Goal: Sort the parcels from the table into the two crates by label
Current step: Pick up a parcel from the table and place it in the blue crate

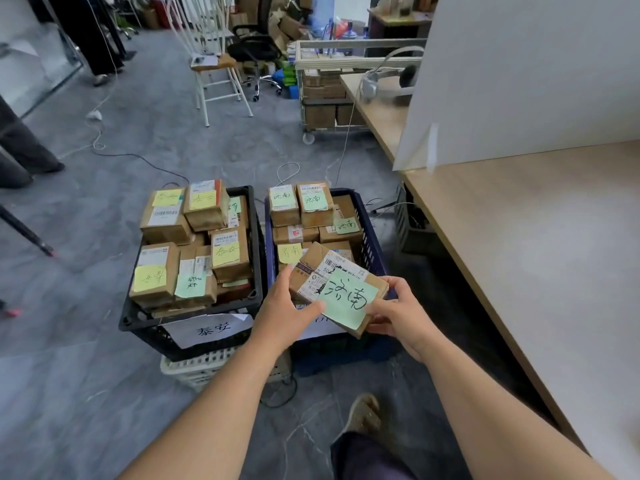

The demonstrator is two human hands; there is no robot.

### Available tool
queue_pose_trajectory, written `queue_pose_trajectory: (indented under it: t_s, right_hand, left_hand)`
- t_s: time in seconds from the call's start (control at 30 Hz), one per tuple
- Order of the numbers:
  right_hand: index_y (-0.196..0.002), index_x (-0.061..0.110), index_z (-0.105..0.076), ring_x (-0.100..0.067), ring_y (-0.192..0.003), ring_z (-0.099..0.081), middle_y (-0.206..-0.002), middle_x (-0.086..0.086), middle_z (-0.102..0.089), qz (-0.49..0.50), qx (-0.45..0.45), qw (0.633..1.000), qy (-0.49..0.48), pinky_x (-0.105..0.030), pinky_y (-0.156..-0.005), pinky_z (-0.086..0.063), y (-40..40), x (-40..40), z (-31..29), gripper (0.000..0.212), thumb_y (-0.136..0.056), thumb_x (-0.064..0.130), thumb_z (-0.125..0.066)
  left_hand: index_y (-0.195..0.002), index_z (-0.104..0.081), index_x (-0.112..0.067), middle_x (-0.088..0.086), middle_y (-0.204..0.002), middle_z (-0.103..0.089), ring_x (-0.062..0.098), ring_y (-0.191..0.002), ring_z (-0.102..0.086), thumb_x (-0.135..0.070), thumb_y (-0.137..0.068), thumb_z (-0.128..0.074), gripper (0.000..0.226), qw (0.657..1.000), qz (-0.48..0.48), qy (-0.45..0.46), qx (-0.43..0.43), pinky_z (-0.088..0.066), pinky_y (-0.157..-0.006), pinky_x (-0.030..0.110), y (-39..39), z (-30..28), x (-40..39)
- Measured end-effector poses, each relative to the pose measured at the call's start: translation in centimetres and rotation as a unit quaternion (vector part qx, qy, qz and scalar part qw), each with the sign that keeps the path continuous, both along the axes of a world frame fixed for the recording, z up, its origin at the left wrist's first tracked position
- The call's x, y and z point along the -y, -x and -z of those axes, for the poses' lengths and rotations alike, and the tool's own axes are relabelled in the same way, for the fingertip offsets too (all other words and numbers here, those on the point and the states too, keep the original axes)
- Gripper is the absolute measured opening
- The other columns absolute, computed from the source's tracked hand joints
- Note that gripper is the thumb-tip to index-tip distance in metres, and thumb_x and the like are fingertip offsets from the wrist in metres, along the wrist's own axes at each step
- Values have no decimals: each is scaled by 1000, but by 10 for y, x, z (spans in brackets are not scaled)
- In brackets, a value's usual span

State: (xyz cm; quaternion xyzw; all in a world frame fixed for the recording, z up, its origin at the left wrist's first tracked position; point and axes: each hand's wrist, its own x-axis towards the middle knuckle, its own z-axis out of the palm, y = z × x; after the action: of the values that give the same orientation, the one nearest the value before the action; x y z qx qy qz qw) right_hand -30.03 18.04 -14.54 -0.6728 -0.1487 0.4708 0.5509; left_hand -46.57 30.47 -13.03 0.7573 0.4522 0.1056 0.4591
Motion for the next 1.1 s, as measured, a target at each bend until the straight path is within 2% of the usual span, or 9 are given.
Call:
queue_pose_trajectory:
  t_s: [0.23, 0.33, 0.43, 0.5, 0.67, 0.77, 0.87, 0.93, 1.1]
  right_hand:
    - [-109, 32, -46, -24, -98, -71, -112, -5, -68, 11, -15, 1000, 23, -40, -80, -61, -41, -43, 36, 44, -86, 0, -67]
    - [-110, 33, -45, -23, -99, -70, -112, -2, -67, 30, -26, 999, 35, -36, -76, -61, -67, -61, 51, 45, -86, 3, -69]
    - [-115, 31, -44, -20, -94, -71, -111, -1, -66, 44, -39, 998, 39, -31, -68, -61, -93, -77, 65, 47, -86, 4, -70]
    - [-119, 30, -43, -20, -94, -71, -112, 0, -65, 43, -39, 997, 49, -32, -71, -61, -109, -86, 75, 50, -86, 5, -71]
    - [-121, 32, -45, -19, -95, -72, -116, -1, -65, 32, -64, 995, 65, -36, -75, -62, -139, -104, 104, 53, -84, 7, -73]
    - [-122, 30, -44, -18, -97, -70, -118, -1, -64, 46, -64, 994, 80, -33, -73, -61, -147, -114, 120, 53, -83, 6, -73]
    - [-123, 30, -40, -15, -102, -65, -121, 0, -59, 60, 11, 991, 117, -28, -73, -60, -148, -121, 136, 61, -79, 8, -76]
    - [-123, 35, -37, -13, -101, -61, -122, 0, -53, 63, 87, 983, 150, -27, -72, -60, -149, -128, 142, 67, -75, 11, -78]
    - [-129, 38, -30, -10, -87, -53, -120, 0, -36, 44, 219, 947, 229, -23, -66, -52, -159, -142, 149, 75, -75, 21, -79]
  left_hand:
    - [-151, -14, -28, -4, -152, -32, 18, -133, -37, -35, -87, -67, 84, 998, 0, 5, -55, -36, -99, 33, -46, 28, -43]
    - [-150, -12, -35, -6, -152, -33, 17, -133, -39, -38, -83, -68, 87, 996, 10, 19, -81, -41, -103, 40, -76, 41, -62]
    - [-150, -9, -36, -4, -153, -30, 18, -132, -40, -37, -84, -68, 88, 993, 19, 21, -114, -43, -98, 39, -113, 55, -82]
    - [-151, -10, -35, -4, -152, -32, 19, -131, -41, -35, -85, -67, 87, 992, 23, 23, -125, -43, -96, 38, -135, 66, -94]
    - [-152, -7, -31, -2, -156, -24, 19, -137, -34, -35, -85, -66, 90, 986, 28, 42, -157, -38, -108, 43, -173, 94, -117]
    - [-152, -10, -27, 0, -153, -22, 19, -136, -34, -37, -87, -64, 84, 979, 33, 7, -199, -40, -103, 37, -188, 109, -122]
    - [-144, -28, -24, 0, -140, -32, 16, -120, -45, -35, -90, -61, 65, 971, 25, -64, -227, -41, -82, 24, -200, 119, -117]
    - [-137, -38, -25, -2, -130, -38, 12, -110, -49, -32, -91, -59, 51, 973, 43, -66, -215, -42, -75, 21, -209, 126, -112]
    - [-141, -41, -20, 0, -135, -41, 17, -114, -52, -27, -95, -51, 47, 973, 112, 23, -201, -46, -89, 28, -234, 152, -107]
